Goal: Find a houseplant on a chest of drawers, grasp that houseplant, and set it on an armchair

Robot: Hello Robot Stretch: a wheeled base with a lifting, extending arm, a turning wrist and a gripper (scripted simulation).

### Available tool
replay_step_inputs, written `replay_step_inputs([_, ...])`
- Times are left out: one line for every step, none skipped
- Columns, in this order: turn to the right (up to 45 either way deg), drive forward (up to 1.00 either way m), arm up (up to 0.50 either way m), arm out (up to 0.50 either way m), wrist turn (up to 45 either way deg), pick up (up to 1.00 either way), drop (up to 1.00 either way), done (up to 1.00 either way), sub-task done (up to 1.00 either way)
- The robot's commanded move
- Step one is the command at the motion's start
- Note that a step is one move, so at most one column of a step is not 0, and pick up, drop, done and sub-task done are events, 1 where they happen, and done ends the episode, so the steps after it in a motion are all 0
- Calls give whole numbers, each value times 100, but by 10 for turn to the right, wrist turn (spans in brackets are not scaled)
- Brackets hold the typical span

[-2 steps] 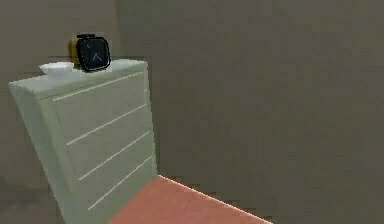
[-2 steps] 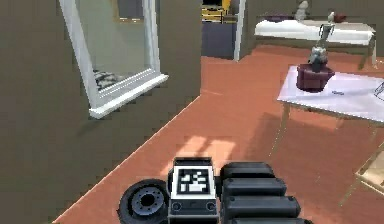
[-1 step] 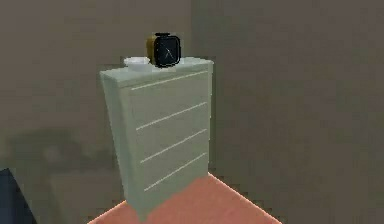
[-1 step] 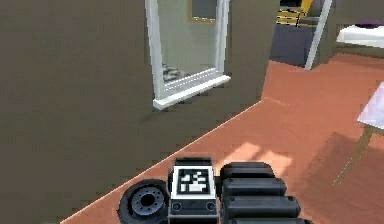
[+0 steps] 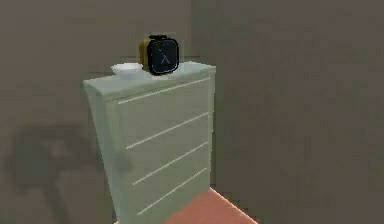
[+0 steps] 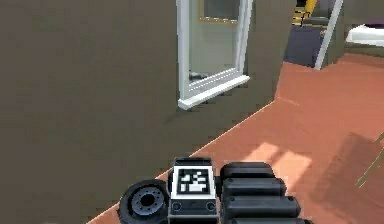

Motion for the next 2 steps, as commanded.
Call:
replay_step_inputs([-300, 0, 0, 0, 0, 0, 0, 0, 0])
replay_step_inputs([0, 80, 0, 0, 0, 0, 0, 0, 0])
